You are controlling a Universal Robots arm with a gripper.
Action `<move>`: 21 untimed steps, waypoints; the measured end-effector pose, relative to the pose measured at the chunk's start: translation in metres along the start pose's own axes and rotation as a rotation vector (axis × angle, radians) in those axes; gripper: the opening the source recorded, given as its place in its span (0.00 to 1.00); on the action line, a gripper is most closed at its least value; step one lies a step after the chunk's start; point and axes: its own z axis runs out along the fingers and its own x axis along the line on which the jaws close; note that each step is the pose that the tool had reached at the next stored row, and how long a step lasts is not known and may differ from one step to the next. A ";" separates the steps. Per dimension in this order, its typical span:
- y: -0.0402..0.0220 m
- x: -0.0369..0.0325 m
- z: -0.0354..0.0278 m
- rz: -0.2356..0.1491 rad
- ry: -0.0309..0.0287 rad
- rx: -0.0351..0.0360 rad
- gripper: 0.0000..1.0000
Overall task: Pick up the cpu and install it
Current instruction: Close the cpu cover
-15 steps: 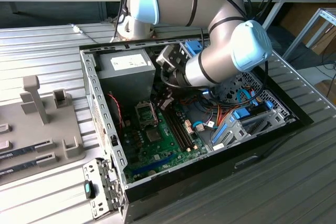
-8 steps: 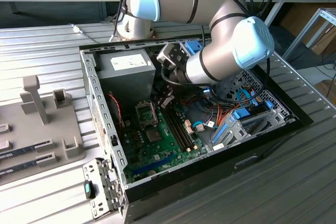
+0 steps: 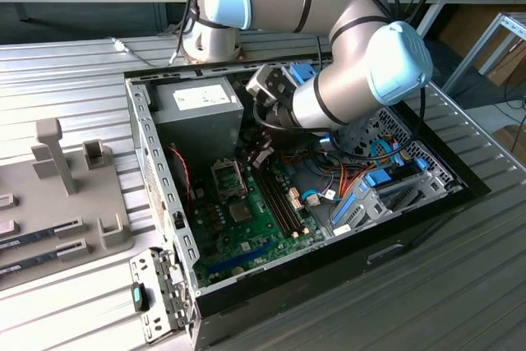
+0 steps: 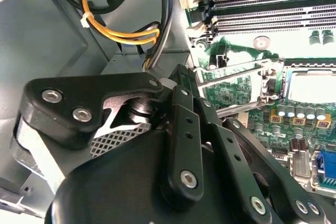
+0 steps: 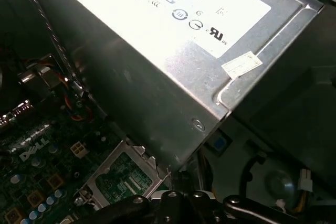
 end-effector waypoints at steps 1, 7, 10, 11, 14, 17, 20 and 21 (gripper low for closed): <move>-0.0002 0.0002 -0.0001 0.000 -0.0001 -0.0001 0.11; -0.0045 -0.0028 -0.0009 0.005 0.0080 -0.0039 0.11; -0.0037 -0.0043 0.0000 0.025 0.0522 0.0462 0.11; -0.0033 -0.0047 0.0003 0.033 0.0700 0.0666 0.11; -0.0032 -0.0050 0.0007 0.048 0.1020 0.1029 0.11; -0.0030 -0.0053 0.0008 0.049 0.1058 0.1070 0.11; -0.0018 -0.0065 0.0016 0.036 0.1121 0.1070 0.11; -0.0013 -0.0071 0.0020 0.027 0.1168 0.1068 0.11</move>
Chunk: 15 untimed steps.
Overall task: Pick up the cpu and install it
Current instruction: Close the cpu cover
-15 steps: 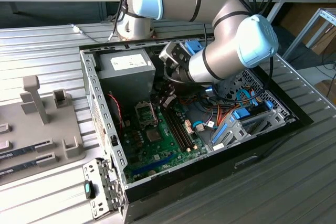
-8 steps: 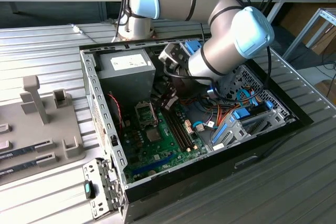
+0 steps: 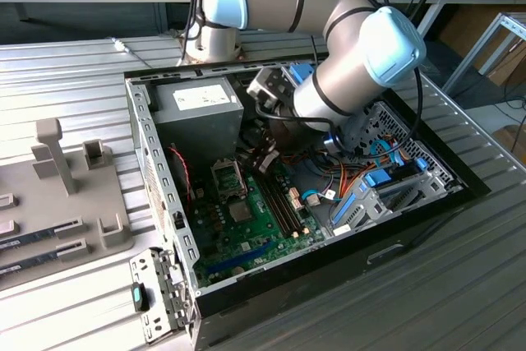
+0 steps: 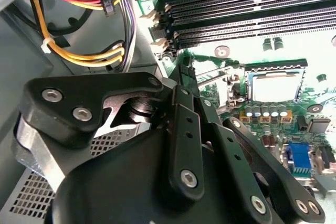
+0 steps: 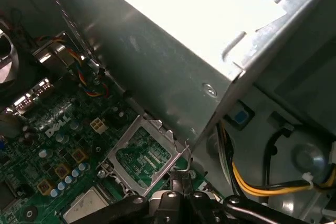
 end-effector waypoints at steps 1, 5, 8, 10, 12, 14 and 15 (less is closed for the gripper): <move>0.0007 -0.0008 0.0003 -0.012 0.0049 0.0006 0.11; 0.0019 -0.0035 0.0007 -0.026 0.0105 0.0012 0.11; 0.0017 -0.0039 0.0007 -0.027 0.0089 -0.0006 0.11; 0.0018 -0.0040 0.0007 -0.027 0.0076 -0.0019 0.11; 0.0018 -0.0040 0.0007 -0.027 0.0076 -0.0018 0.11; 0.0017 -0.0039 0.0007 -0.032 -0.0058 0.0134 0.11; 0.0016 -0.0039 0.0012 -0.037 -0.0196 0.0280 0.11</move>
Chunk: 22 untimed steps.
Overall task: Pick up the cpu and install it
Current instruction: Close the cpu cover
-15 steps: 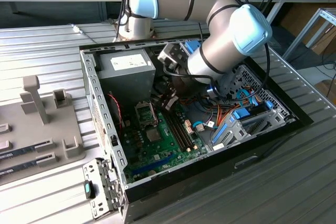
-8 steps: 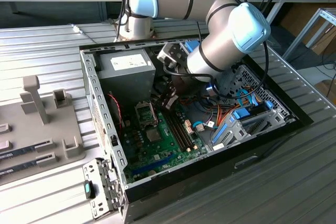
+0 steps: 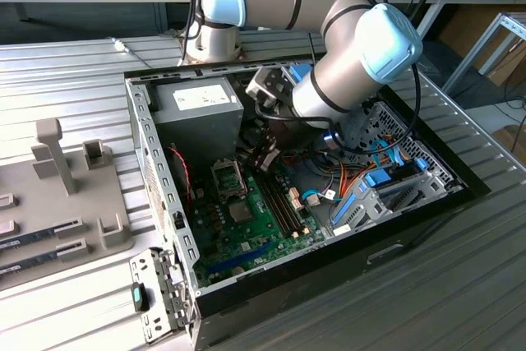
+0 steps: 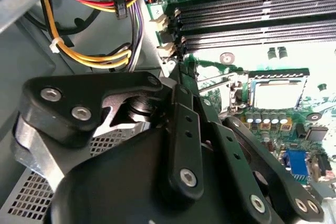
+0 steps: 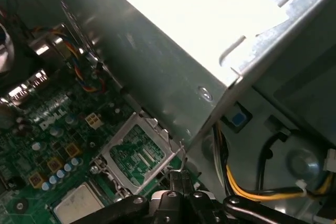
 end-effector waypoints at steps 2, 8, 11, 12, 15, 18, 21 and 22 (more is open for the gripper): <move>-0.0001 0.0000 0.0001 -0.004 -0.0102 0.0117 0.11; -0.0001 0.0000 0.0004 -0.009 -0.0249 0.0286 0.11; 0.0015 0.0018 0.0013 -0.009 -0.0249 0.0286 0.11; 0.0024 0.0028 0.0019 -0.009 -0.0248 0.0288 0.11; 0.0040 0.0045 0.0030 -0.009 -0.0249 0.0284 0.11; 0.0055 0.0062 0.0044 -0.009 -0.0260 0.0276 0.11; 0.0060 0.0068 0.0048 -0.010 -0.0259 0.0274 0.11; 0.0061 0.0069 0.0048 -0.010 -0.0268 0.0264 0.11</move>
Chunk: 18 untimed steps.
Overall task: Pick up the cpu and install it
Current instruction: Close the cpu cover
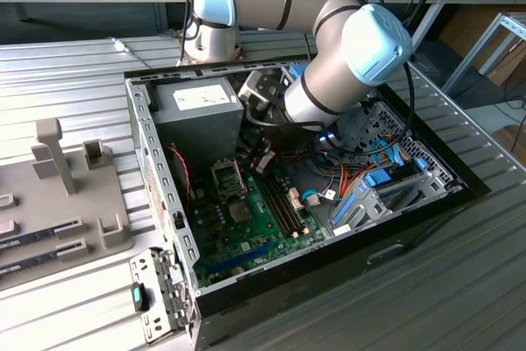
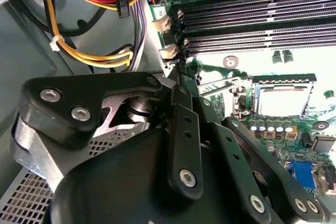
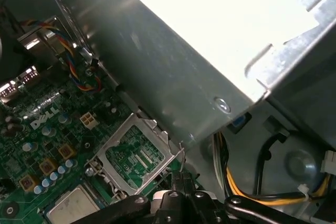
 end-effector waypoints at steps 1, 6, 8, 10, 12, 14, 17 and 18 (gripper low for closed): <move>0.0000 0.0001 0.0001 -0.003 -0.0086 -0.0083 0.11; -0.0002 0.0002 0.0000 -0.027 -0.0812 -0.0795 0.11; -0.0006 0.0007 -0.0002 -0.034 -0.1007 -0.0988 0.11; -0.0015 0.0012 0.0010 -0.036 -0.1068 -0.1046 0.11; -0.0027 0.0016 0.0035 -0.036 -0.1076 -0.1057 0.11; -0.0036 0.0018 0.0054 -0.036 -0.1083 -0.1064 0.11; -0.0042 0.0031 0.0072 -0.037 -0.1094 -0.1076 0.11; -0.0042 0.0038 0.0075 -0.037 -0.1099 -0.1080 0.11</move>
